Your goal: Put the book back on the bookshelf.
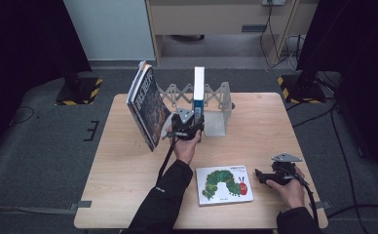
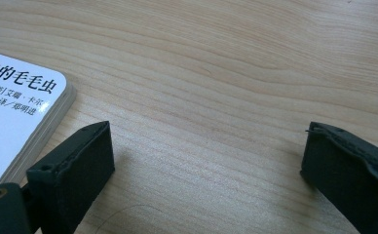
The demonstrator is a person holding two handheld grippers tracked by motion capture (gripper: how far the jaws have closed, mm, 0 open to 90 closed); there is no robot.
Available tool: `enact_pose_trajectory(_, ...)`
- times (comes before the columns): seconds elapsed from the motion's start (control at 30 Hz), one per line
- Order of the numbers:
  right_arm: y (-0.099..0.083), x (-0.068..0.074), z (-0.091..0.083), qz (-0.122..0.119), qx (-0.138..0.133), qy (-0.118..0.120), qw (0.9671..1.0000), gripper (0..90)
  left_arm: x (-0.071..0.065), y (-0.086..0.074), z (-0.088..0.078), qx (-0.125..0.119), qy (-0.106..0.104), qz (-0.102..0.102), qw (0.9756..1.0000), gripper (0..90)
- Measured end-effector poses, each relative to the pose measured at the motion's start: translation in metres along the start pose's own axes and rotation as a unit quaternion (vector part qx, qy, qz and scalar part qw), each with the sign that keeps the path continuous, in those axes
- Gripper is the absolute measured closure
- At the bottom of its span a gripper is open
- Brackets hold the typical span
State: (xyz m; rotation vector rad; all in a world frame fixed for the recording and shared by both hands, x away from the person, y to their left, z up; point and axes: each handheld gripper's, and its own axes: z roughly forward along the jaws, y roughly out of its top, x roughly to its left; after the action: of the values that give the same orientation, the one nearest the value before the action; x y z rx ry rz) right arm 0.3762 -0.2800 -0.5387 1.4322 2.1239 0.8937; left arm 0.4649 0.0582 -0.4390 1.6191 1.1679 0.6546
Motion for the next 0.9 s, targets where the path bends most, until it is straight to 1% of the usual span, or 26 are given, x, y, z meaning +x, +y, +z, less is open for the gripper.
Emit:
enact_pose_trajectory(0.03, 0.000, 0.000, 0.000, 0.000, 0.000, 0.000, 1.0000, 5.0, -0.001, 0.000, 0.000, 0.000, 0.000, -0.004, 1.0000, 56.8)
enact_pose_trajectory(0.2, 0.000, 0.000, 0.000, 0.000, 0.000, 0.001, 1.0000, 4.9, 0.000, 0.000, 0.000, 0.000, -0.002, -0.003, 1.0000, 56.6)
enact_pose_trajectory(0.27, 0.000, 0.000, 0.000, 0.000, 0.000, 0.001, 1.0000, 4.9, 0.002, 0.000, -0.001, 0.001, -0.006, 0.003, 1.0000, 56.2)
enact_pose_trajectory(0.33, 0.000, 0.000, 0.000, 0.000, 0.000, 0.001, 1.0000, 4.7, 0.003, 0.001, -0.004, -0.004, -0.014, 0.008, 0.9999, 55.2)
enact_pose_trajectory(0.4, 0.000, 0.000, 0.000, 0.000, 0.000, 0.001, 1.0000, 4.6, 0.004, 0.002, -0.008, -0.009, -0.018, 0.016, 0.9997, 51.3)
enact_pose_trajectory(0.47, 0.000, 0.000, 0.000, 0.001, 0.001, 0.001, 1.0000, 3.3, 0.006, 0.004, -0.014, -0.009, -0.025, 0.023, 0.9994, 49.2)
enact_pose_trajectory(0.5, 0.000, 0.000, 0.001, 0.001, 0.001, 0.002, 1.0000, 3.3, 0.007, 0.004, -0.018, -0.008, -0.032, 0.024, 0.9992, 48.2)
enact_pose_trajectory(0.53, 0.000, 0.000, 0.000, 0.001, 0.002, 0.001, 1.0000, 2.8, 0.008, 0.004, -0.021, -0.006, -0.039, 0.020, 0.9990, 47.1)
enact_pose_trajectory(0.57, 0.000, 0.000, 0.001, 0.002, 0.002, 0.000, 1.0000, 2.2, 0.008, 0.003, -0.025, -0.004, -0.044, 0.021, 0.9988, 46.6)
enact_pose_trajectory(0.63, 0.000, 0.000, 0.001, 0.000, 0.003, -0.002, 1.0000, 1.6, 0.009, 0.001, -0.033, 0.000, -0.050, 0.035, 0.9981, 45.7)
enact_pose_trajectory(0.67, 0.000, 0.000, 0.001, -0.001, 0.003, -0.002, 1.0000, 1.6, 0.009, 0.000, -0.037, 0.002, -0.052, 0.039, 0.9979, 44.8)
enact_pose_trajectory(0.7, 0.000, 0.000, 0.001, -0.001, 0.003, -0.002, 1.0000, 1.6, 0.009, -0.002, -0.042, 0.003, -0.062, 0.037, 0.9974, 43.8)
enact_pose_trajectory(0.77, 0.000, 0.000, 0.001, -0.001, 0.003, -0.002, 1.0000, 1.6, 0.010, -0.004, -0.049, 0.008, -0.069, 0.036, 0.9969, 41.4)
enact_pose_trajectory(0.83, 0.000, 0.000, 0.001, -0.001, 0.003, -0.002, 1.0000, 1.6, 0.012, -0.006, -0.058, 0.014, -0.076, 0.040, 0.9962, 39.8)
enact_pose_trajectory(0.9, 0.000, 0.000, 0.001, -0.001, 0.003, -0.002, 1.0000, 1.4, 0.015, -0.008, -0.068, 0.018, -0.088, 0.035, 0.9954, 38.5)
